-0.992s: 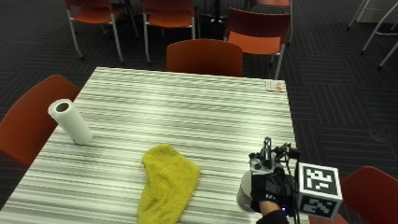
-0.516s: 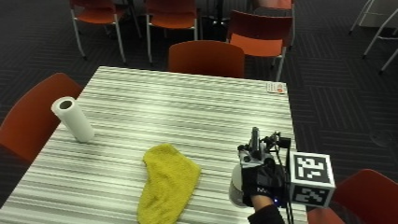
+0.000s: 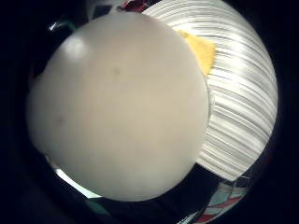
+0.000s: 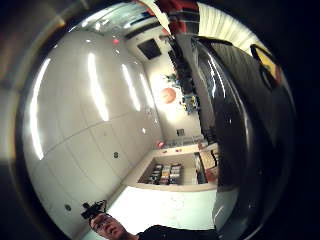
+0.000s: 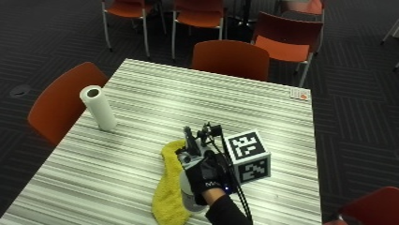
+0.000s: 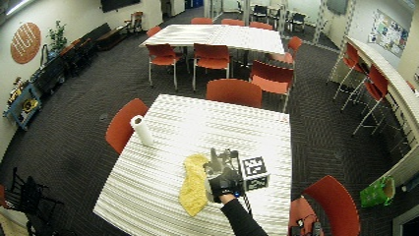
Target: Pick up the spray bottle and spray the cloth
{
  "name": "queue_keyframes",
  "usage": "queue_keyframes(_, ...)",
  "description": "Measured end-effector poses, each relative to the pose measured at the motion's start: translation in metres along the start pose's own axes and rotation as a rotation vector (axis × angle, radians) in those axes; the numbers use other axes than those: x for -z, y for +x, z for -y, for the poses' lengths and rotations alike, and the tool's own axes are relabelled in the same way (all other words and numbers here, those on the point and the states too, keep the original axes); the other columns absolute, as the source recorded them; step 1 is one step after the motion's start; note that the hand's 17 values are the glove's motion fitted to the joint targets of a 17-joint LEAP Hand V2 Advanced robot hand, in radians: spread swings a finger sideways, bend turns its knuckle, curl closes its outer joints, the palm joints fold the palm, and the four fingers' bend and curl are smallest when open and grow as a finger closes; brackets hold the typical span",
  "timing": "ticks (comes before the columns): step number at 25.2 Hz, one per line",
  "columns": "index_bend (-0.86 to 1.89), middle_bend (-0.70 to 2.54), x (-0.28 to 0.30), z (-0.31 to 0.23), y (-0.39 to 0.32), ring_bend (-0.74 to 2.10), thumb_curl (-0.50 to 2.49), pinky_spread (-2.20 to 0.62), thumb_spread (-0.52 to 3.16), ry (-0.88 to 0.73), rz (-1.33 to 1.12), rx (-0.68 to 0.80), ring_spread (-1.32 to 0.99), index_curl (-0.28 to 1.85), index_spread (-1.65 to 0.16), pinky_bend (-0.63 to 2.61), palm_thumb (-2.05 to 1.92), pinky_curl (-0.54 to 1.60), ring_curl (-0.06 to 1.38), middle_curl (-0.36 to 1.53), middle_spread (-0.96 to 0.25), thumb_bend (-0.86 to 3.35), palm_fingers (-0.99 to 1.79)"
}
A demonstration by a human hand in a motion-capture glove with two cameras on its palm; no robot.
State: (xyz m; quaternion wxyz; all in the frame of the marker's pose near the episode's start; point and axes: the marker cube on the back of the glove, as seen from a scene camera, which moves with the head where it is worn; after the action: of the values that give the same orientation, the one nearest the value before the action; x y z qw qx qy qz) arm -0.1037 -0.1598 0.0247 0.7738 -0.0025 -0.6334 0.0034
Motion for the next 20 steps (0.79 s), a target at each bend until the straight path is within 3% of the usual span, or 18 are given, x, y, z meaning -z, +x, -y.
queue_keyframes(5, 0.49, 0.56, -0.007, 0.017, 0.011, 0.53, 0.74, 0.13, 1.05, -0.049, -0.057, -0.03, -0.09, 0.59, -0.11, 0.12, 1.23, 0.15, 0.47, 0.56, -0.02, 0.09, 0.87)
queue_keyframes(9, 0.46, 0.54, -0.003, 0.032, 0.029, 0.55, 0.76, 0.11, 1.04, -0.083, -0.151, -0.153, -0.09, 0.59, -0.11, 0.15, 1.24, 0.17, 0.48, 0.56, -0.02, 0.09, 0.9)
queue_keyframes(20, 0.39, 0.52, 0.032, 0.045, 0.126, 0.57, 0.78, 0.1, 0.96, -0.397, -0.539, -0.786, -0.1, 0.6, -0.11, 0.15, 1.22, 0.22, 0.5, 0.58, -0.04, 0.05, 0.96)
